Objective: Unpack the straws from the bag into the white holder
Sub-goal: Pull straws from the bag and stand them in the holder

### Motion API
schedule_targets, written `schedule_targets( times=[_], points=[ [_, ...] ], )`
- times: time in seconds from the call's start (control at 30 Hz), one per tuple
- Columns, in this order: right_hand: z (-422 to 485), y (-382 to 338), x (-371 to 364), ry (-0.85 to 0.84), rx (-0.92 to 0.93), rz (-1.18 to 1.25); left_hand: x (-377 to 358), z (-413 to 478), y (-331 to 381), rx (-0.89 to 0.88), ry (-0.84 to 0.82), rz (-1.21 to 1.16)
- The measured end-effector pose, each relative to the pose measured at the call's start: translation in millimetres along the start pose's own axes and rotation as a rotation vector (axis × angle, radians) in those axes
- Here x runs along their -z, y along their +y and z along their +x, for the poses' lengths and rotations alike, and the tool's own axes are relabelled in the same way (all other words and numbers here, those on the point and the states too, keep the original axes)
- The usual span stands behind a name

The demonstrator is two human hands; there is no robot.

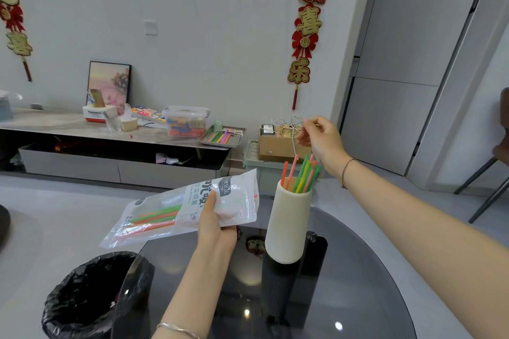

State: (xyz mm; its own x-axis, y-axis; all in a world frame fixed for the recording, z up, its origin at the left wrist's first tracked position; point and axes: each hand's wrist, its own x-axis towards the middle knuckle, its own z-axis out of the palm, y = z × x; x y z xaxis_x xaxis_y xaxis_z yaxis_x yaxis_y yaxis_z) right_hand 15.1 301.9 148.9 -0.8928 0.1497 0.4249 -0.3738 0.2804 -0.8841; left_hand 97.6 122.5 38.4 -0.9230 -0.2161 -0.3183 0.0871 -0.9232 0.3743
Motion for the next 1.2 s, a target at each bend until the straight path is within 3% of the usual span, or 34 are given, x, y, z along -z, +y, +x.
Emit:
schedule_targets(
  times=[0.13,0.27,0.33,0.43,0.5,0.6,0.77,0.87,1.07,1.2],
  points=[
    [-4.9,5.8,3.6,-0.066,0.175,-0.249,1.3,0.3,0.5,0.006,-0.007,0.002],
    [-22.4,13.9,3.5,-0.238,0.216,-0.597,1.2,-2.0,2.1,-0.007,-0.003,0.007],
    [-34.0,13.6,0.2,-0.206,0.272,-0.625,0.7,-4.0,2.7,-0.008,-0.009,0.01],
    [-67.8,9.6,-13.6,-0.081,0.329,-0.35,1.3,-6.8,3.9,-0.022,0.004,0.031],
    [-96.6,13.8,-28.1,-0.058,0.271,-0.103,2.2,-8.6,5.4,-0.029,-0.016,0.039],
    [-133.6,29.5,-53.5,-0.035,-0.019,0.233,4.5,-14.9,6.5,-0.078,-0.045,0.102],
    [-156.0,45.3,-78.9,-0.028,-0.706,0.954,7.8,-22.8,6.5,-0.237,-0.084,0.414],
    [-155.4,51.6,-78.2,-0.007,-0.84,1.164,8.6,-24.4,5.3,-0.325,-0.095,0.591],
    [-161.9,59.0,-84.0,-0.025,-0.804,1.101,12.3,-28.6,7.4,-0.389,-0.118,0.637],
    [-168.4,65.6,-85.1,-0.075,-0.585,0.514,18.8,-24.9,14.6,-0.395,-0.075,0.542]
  ],
)
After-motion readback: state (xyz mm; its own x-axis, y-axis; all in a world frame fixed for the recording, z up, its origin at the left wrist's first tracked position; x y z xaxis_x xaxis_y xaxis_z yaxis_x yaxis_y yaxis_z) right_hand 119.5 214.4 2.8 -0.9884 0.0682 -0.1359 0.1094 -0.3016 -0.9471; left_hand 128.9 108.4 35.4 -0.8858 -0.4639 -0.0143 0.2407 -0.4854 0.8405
